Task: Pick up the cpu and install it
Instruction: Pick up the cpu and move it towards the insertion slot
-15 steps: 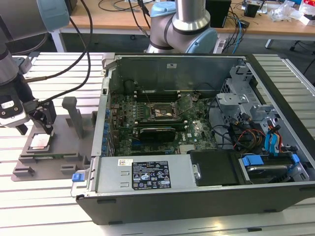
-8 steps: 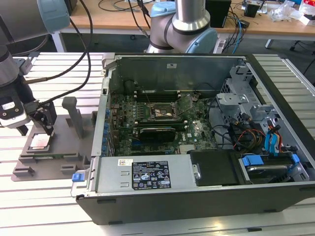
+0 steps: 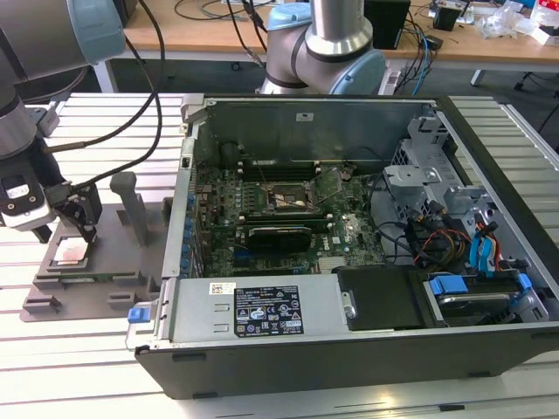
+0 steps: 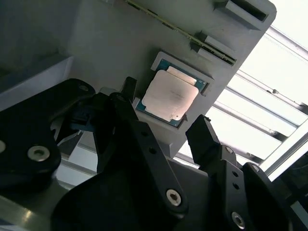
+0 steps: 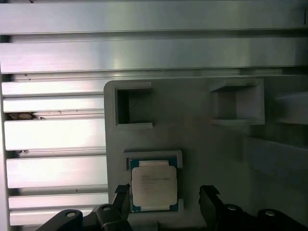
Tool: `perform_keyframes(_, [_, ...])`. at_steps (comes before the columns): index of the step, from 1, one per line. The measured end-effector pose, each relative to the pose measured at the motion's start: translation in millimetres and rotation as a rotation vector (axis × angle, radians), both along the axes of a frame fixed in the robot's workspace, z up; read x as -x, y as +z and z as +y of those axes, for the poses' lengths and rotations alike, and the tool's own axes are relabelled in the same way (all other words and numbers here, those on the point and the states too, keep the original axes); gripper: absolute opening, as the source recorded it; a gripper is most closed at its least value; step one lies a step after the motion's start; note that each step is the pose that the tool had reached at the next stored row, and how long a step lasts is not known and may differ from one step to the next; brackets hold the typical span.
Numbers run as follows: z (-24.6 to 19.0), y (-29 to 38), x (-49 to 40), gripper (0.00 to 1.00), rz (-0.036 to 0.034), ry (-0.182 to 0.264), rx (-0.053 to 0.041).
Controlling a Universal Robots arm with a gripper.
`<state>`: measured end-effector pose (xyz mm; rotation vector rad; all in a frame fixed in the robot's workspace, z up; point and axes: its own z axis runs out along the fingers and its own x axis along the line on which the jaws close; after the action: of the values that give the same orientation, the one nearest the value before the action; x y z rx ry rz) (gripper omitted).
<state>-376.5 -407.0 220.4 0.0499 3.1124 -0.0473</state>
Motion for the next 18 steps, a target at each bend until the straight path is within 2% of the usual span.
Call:
perform_keyframes(2, [0.0,-3.7,0.0,0.69,0.0001,0.000,0.0000])
perform_keyframes(5, [-0.1,-13.3,0.8,0.69,0.0001,0.000,0.0000])
perform_keyframes(7, [-2.7,-17.8,3.2,0.69,0.0001,0.001,0.0001])
perform_keyframes(10, [-5.7,-20.4,3.4,0.69,-0.0001,0.016,0.0000])
perform_keyframes(18, [-5.7,-26.6,3.2,0.69,0.0000,0.039,0.0000])
